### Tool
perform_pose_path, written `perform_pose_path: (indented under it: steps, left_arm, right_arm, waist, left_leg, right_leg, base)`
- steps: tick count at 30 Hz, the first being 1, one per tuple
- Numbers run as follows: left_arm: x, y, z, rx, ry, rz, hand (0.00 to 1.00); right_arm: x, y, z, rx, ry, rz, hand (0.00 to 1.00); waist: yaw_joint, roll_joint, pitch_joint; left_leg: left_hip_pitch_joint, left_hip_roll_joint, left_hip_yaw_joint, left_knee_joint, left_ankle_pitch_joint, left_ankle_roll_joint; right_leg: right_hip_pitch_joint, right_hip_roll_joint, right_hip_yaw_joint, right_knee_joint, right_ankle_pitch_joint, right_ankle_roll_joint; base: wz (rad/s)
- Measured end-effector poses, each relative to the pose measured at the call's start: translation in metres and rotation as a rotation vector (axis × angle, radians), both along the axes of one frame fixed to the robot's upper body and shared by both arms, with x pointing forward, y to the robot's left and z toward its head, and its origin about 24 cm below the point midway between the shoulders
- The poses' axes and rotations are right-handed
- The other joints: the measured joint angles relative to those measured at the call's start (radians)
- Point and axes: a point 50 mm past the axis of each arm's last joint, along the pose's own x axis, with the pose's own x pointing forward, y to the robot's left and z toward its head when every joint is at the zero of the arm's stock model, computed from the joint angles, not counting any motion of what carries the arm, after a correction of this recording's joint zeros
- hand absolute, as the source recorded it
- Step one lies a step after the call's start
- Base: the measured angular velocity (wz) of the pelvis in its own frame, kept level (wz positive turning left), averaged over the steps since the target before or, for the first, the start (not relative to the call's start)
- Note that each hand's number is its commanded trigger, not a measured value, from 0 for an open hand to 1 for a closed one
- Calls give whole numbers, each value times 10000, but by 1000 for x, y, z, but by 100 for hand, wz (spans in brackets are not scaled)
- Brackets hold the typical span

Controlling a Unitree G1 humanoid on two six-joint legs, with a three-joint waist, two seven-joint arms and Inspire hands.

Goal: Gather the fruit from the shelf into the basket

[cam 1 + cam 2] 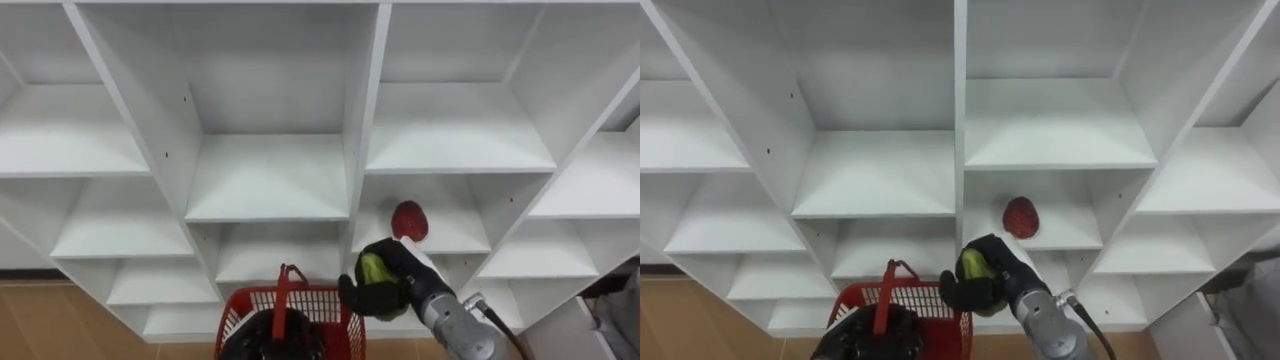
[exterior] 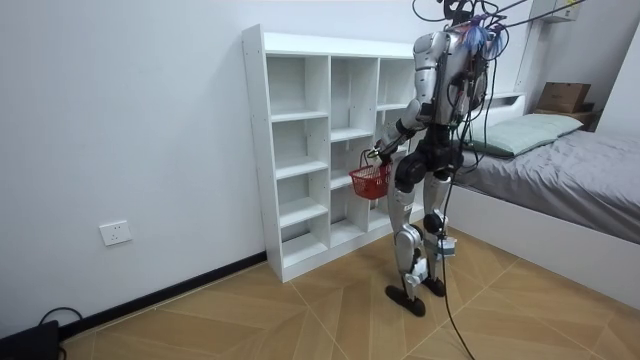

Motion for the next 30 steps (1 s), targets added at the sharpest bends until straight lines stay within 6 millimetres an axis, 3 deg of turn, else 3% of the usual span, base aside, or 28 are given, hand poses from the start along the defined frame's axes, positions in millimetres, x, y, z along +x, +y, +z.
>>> perform_pose_path:
  steps: [8,18,30]
  left_arm:
    - [-2,-13,-1,-183,27,-381,100]
    - [0,-17,0,-221,-36,-496,100]
    - [-3,-23,-6,-179,334,-916,100]
  right_arm:
    - [-6,6,-8,312,480,62,100]
    - [-7,11,-9,1212,769,-214,100]
    - [-18,19,-25,1973,1906,-364,100]
  waist:
    - [-10,3,6]
    - [11,-15,3]
    - [16,-82,30]
  left_leg:
    - [-37,6,0,11,0,0]
    - [-25,-1,-24,17,0,0]
    - [-118,-35,-158,56,0,0]
  right_leg:
    - [-41,2,-8,23,-2,2]
    - [-7,-9,-36,-2,-2,2]
    - [-9,-66,-268,8,-6,10]
  base:
    - [0]
    - [0]
    - [5]
